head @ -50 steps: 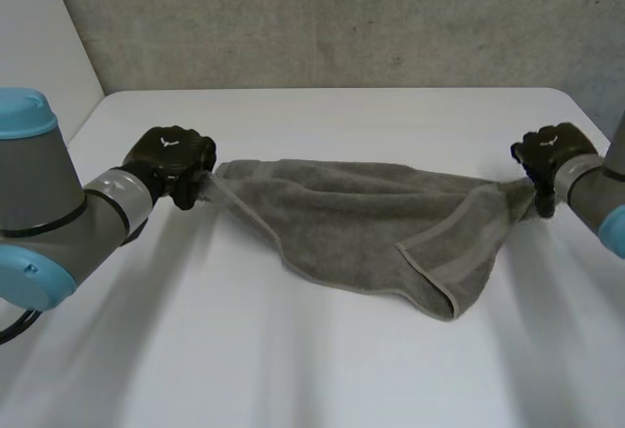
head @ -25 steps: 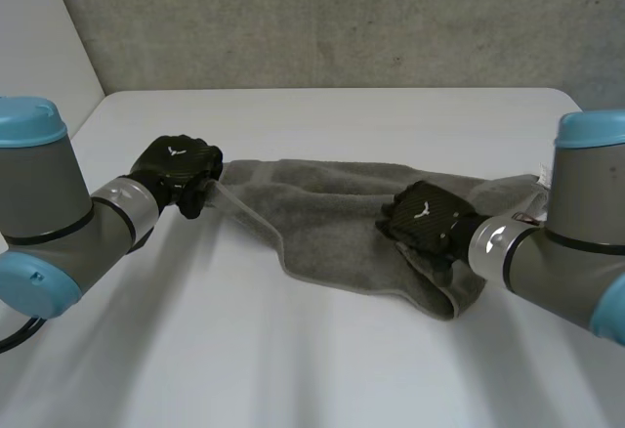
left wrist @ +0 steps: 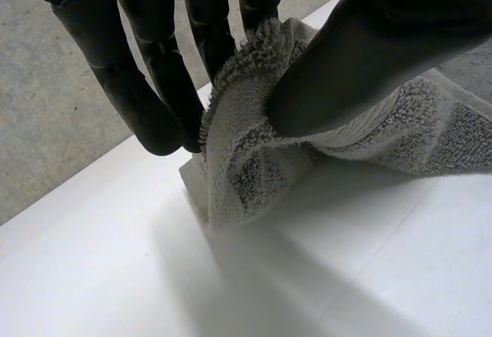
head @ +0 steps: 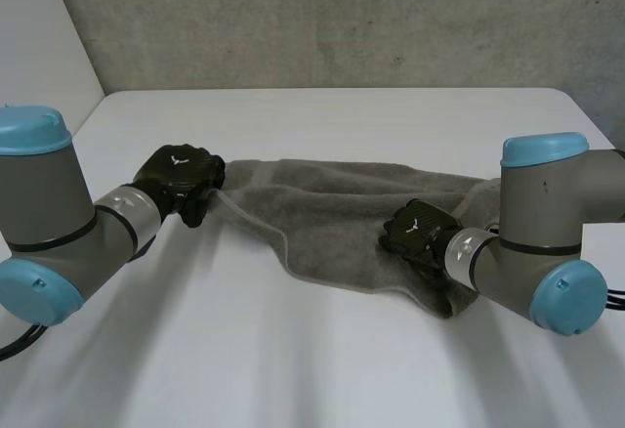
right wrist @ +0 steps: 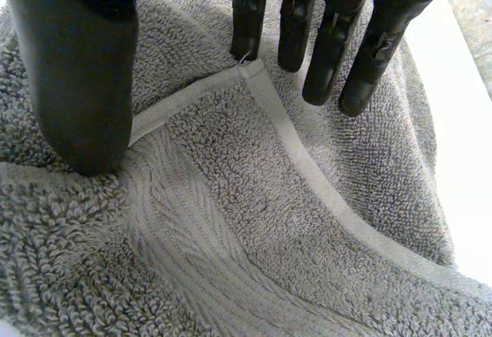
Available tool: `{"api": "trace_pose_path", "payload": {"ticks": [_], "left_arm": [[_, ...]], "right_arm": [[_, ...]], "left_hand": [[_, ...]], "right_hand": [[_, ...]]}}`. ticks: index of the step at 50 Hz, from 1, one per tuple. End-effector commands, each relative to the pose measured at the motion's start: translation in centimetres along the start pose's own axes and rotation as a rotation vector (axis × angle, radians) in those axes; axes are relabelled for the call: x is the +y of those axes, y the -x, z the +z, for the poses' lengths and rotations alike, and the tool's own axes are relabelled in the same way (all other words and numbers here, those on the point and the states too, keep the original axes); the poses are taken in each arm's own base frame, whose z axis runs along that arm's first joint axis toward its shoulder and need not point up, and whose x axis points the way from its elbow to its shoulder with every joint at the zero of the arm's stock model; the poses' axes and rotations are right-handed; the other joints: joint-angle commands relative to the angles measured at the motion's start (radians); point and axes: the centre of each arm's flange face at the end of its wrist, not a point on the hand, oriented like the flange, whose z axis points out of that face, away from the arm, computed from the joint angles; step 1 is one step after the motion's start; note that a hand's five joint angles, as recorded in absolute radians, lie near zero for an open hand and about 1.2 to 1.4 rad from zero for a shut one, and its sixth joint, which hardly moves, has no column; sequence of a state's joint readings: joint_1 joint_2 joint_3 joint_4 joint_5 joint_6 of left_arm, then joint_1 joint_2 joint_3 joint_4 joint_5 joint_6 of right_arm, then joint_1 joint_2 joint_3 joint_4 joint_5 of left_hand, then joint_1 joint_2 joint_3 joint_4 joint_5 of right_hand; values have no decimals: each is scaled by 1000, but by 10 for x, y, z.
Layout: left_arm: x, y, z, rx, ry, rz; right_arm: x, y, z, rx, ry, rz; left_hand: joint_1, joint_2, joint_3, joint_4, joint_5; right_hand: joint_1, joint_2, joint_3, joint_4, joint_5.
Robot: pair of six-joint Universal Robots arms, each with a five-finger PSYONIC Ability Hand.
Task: Fold the towel.
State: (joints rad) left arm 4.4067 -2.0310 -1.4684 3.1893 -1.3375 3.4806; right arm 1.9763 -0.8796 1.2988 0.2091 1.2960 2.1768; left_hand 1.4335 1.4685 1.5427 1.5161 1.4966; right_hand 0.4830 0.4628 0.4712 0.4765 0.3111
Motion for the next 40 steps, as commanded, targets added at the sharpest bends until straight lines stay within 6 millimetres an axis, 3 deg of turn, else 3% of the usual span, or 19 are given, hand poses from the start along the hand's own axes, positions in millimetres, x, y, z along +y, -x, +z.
{"api": "trace_pose_path", "payload": {"ticks": [1,15,30,40], "left_arm": [[0,0,0,0,-2,1],[0,0,0,1,-1,0],[0,1,0,-1,0,-1],[0,1,0,-1,0,-1]], "right_arm": [[6,-4,4,19,3,5],[6,-4,0,18,6,22],[5,-5,-1,27,2,21],[2,-14,-7,56,-7,44]], "left_hand": [[-37,-72,-146,-120,-275],[-37,-72,-146,-120,-275],[-37,-72,-146,-120,-275],[-37,-72,-146,-120,-275]], "right_hand": [[28,48,39,34,25],[45,66,57,52,43],[386,406,397,392,383],[365,386,377,372,363]]}}
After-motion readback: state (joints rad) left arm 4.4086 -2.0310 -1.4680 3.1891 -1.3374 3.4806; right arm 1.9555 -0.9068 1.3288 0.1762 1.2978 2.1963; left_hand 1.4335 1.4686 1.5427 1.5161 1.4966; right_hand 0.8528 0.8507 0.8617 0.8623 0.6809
